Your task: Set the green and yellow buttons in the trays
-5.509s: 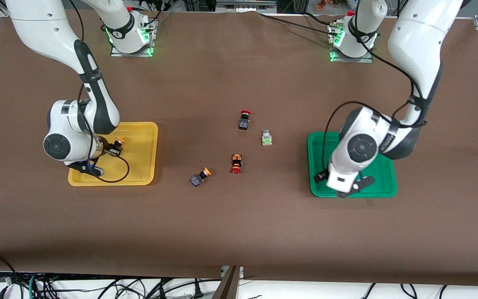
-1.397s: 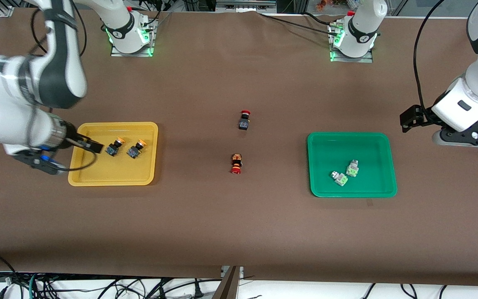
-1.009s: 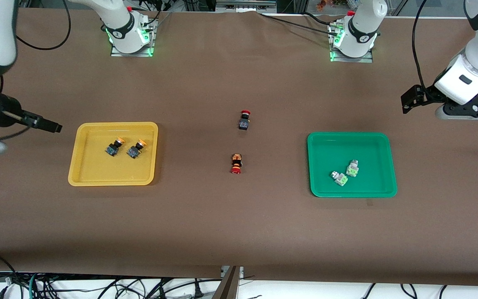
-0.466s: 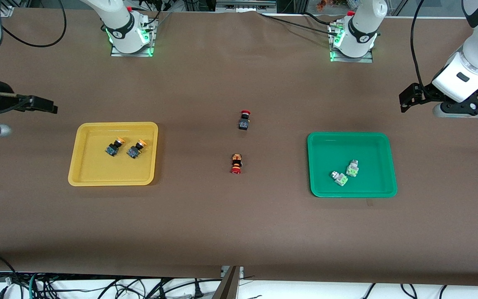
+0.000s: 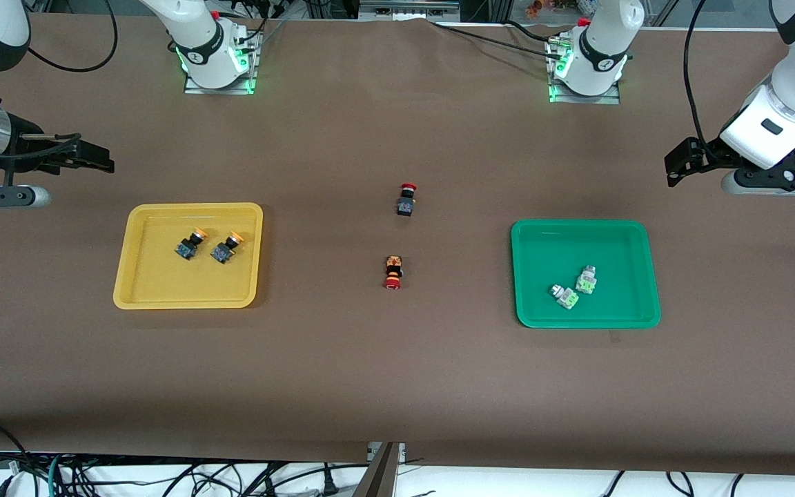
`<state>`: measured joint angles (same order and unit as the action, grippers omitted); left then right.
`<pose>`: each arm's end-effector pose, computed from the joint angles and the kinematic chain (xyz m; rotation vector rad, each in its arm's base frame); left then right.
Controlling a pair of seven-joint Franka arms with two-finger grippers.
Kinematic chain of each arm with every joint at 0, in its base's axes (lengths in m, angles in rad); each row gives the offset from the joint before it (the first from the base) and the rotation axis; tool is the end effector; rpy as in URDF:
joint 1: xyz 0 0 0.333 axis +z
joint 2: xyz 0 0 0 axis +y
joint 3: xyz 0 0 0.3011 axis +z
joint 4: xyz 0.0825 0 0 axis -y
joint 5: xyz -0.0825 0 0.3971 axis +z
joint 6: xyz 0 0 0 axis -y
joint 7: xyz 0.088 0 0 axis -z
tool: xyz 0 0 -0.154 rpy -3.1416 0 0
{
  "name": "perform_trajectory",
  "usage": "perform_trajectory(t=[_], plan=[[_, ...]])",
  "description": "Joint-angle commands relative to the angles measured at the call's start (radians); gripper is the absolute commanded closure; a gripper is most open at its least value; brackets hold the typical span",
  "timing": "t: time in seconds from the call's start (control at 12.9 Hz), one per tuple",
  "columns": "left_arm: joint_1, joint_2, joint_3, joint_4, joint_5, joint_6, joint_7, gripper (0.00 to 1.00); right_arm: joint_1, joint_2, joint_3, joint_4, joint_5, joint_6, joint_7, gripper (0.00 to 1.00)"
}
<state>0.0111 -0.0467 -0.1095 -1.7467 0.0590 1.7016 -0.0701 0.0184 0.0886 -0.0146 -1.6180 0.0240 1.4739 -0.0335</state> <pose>0.5591 -0.0477 0.5145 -3.0778 0.0552 -0.0102 0.5635 0.0063 0.4835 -3.0939 -0.0568 0.3611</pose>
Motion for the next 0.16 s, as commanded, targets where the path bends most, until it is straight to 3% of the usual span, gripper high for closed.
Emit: perform_trajectory(t=[0.0,0.08], plan=[[-0.006,0.016,0.005,0.03,-0.022,-0.037,0.016,0.0,-0.022,-0.023,0.019,-0.028,-0.022,0.025,-0.028,0.0],[-0.006,0.016,0.005,0.033,-0.019,-0.037,0.016,0.0,-0.022,-0.023,0.019,-0.028,-0.024,0.025,-0.028,0.0]])
